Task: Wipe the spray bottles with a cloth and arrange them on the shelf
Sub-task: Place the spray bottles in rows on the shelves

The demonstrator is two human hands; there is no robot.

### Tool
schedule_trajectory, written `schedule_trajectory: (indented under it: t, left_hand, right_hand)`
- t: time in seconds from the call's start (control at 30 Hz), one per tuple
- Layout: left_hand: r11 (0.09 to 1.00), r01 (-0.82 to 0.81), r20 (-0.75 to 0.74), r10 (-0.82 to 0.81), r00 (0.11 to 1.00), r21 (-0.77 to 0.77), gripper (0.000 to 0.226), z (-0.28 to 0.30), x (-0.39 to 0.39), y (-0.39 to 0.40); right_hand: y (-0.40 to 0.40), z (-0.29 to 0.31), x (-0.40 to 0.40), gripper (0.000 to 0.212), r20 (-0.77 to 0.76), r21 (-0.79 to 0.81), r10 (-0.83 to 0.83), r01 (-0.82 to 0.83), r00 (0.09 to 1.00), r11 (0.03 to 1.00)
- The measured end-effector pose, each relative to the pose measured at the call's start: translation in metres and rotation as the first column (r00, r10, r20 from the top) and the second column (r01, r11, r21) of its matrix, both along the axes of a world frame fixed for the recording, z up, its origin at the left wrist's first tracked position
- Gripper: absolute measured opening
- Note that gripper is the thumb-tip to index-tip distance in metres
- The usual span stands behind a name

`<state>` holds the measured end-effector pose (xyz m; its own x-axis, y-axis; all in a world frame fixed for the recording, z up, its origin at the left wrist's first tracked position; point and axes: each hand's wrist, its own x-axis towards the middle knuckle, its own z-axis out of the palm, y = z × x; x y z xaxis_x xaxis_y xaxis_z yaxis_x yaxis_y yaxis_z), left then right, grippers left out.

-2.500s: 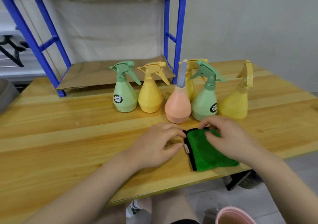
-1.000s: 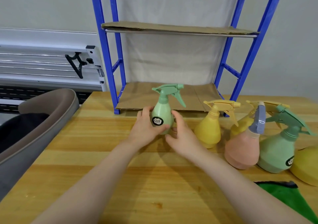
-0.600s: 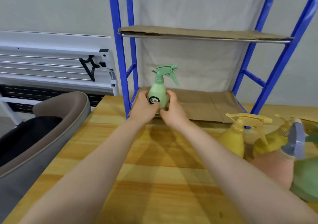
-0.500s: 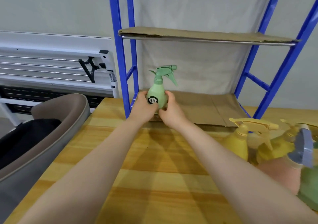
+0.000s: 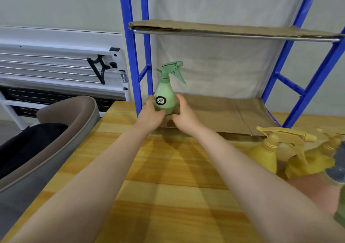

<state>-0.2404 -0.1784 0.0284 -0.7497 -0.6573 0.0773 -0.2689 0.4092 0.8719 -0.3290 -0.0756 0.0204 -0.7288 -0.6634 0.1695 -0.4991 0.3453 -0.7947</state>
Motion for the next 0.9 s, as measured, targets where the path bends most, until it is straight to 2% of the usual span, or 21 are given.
schedule_trajectory:
  t: [0.3,0.43,0.6,0.73,0.9]
  left_hand:
    - [0.994,-0.012,0.007,0.013,1.0,-0.106,0.065,-0.012,0.038,0.037]
    - [0.991,0.065,-0.09,-0.076,0.993,-0.119,0.043,-0.017,0.058,0.066]
    - [0.969,0.224,-0.031,-0.228,0.973,-0.107,0.032,-0.025,0.065,0.1]
    - [0.912,0.394,0.04,-0.392,0.919,-0.118,0.032,-0.029,0.059,0.138]
    - [0.851,0.501,0.132,-0.485,0.864,-0.157,0.046,-0.036,0.044,0.18]
  right_hand:
    - [0.076,0.003,0.047,0.047,-0.077,0.036,-0.086,0.089,0.993,0.995]
    - [0.123,-0.005,0.076,0.037,-0.094,0.064,-0.09,0.096,0.992,0.993]
    - [0.178,-0.013,0.098,0.028,-0.159,0.132,-0.187,0.208,0.97,0.969]
    - [0.218,-0.014,0.11,0.032,-0.144,0.078,-0.249,0.262,0.958,0.962]
    - [0.256,-0.022,0.119,0.055,-0.088,0.072,-0.306,0.312,0.948,0.947]
